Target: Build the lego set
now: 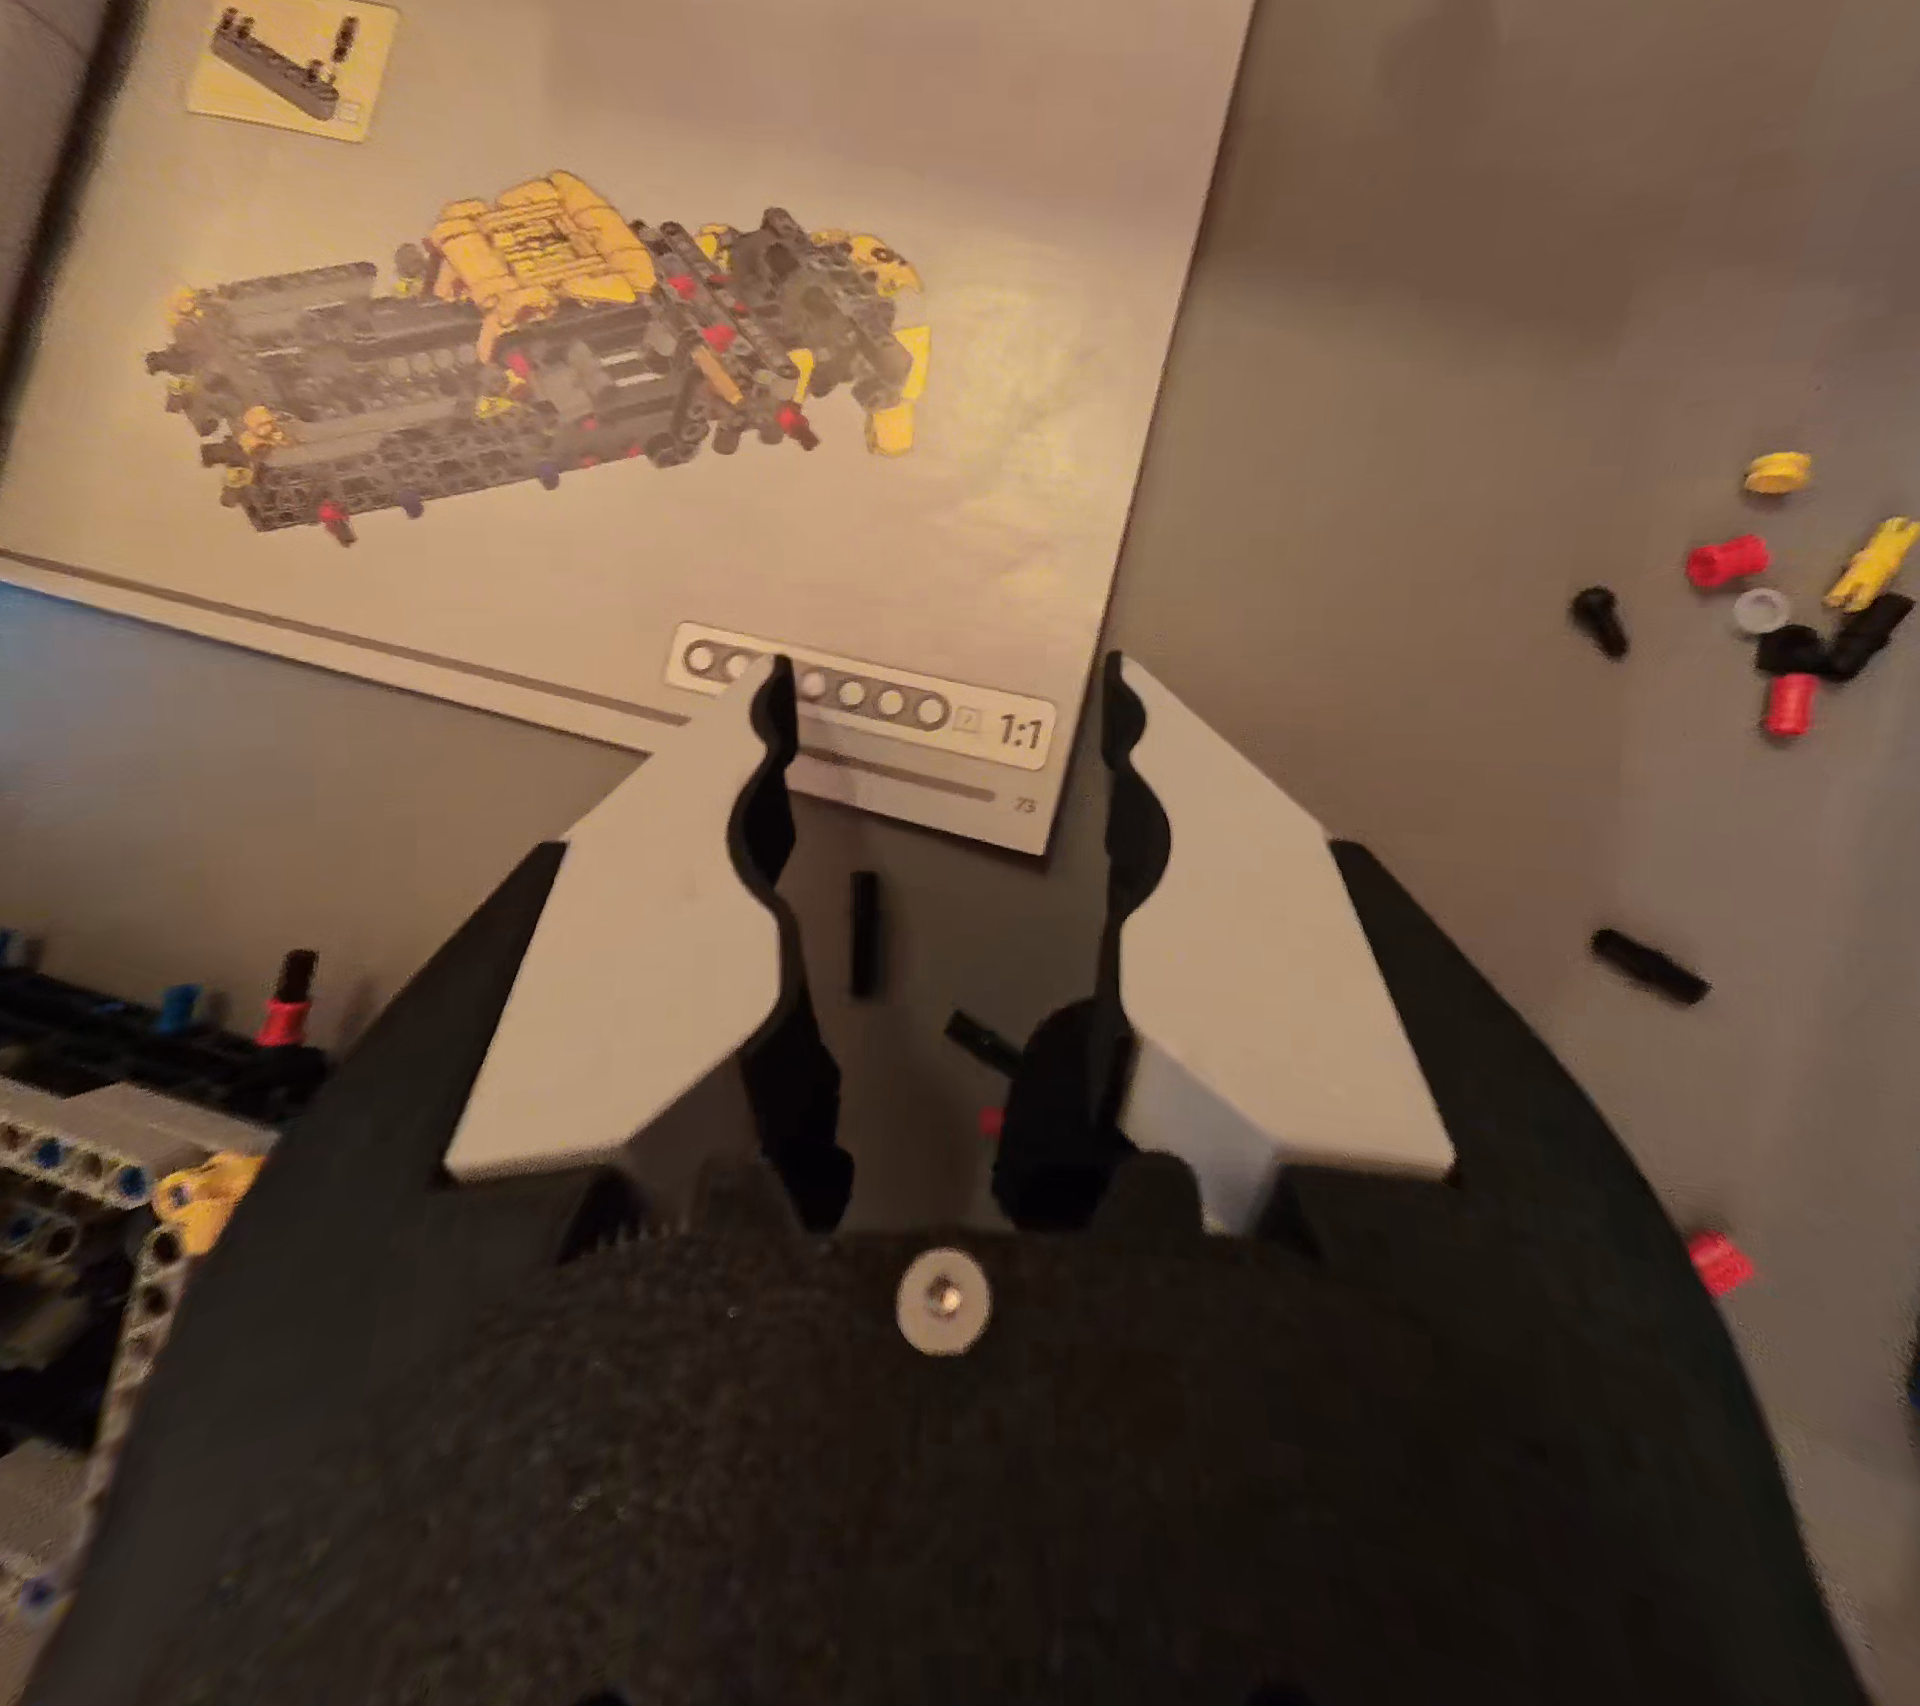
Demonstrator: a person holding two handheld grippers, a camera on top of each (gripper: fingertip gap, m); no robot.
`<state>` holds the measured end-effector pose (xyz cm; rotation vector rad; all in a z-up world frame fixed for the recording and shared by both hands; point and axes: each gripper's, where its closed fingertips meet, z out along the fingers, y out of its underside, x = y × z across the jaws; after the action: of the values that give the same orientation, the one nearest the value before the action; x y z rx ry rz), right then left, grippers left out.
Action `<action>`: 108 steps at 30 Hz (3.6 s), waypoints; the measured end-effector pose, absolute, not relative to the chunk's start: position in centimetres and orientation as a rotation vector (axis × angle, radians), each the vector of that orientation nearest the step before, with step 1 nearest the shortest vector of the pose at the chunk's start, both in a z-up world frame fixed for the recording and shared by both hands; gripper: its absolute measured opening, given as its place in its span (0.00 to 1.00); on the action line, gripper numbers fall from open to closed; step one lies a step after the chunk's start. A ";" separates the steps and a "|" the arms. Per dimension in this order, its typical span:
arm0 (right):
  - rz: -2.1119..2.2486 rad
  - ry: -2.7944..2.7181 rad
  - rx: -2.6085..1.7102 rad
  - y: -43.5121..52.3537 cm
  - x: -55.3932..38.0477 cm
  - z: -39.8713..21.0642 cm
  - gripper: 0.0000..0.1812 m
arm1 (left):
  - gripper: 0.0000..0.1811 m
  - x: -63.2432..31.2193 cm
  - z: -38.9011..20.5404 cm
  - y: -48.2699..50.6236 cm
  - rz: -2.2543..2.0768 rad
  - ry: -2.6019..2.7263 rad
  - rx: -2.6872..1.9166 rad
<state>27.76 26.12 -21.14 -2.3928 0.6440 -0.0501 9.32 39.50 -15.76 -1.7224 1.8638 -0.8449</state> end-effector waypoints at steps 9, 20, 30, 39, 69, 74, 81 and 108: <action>-0.057 0.587 -2.314 26.5 26.9 -19.0 0.33 | 0.27 10.9 -17.3 40.2 -0.790 1.866 -1.805; -0.200 0.462 -2.207 26.6 27.1 -17.5 0.03 | 0.28 22.2 -12.3 33.3 -1.692 1.762 -2.017; -0.234 0.285 -2.136 27.7 25.4 -14.3 0.00 | 0.35 28.0 -15.6 28.6 -1.682 1.968 -2.268; -0.478 -0.081 -2.086 29.7 22.1 -12.1 0.00 | 0.31 26.8 -14.4 30.1 -1.588 2.026 -2.295; 0.496 0.239 -1.835 31.9 21.5 -10.2 0.46 | 0.01 25.5 -10.5 33.3 -2.193 1.659 -2.045; 0.518 0.390 -1.976 35.1 22.1 -14.0 0.43 | 0.02 25.0 -10.2 33.2 -2.288 1.581 -2.021; 0.538 0.346 -1.928 34.9 22.2 -13.1 0.31 | 0.03 23.7 -8.5 32.8 -2.384 1.632 -1.859; 0.164 0.502 -2.058 28.4 29.3 -14.9 0.29 | 0.00 20.5 -11.3 37.5 -1.881 1.749 -1.971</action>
<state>29.27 28.38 -14.94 -2.0575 0.5021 0.1637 20.53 37.54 -11.33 -1.9715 1.7492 -1.8813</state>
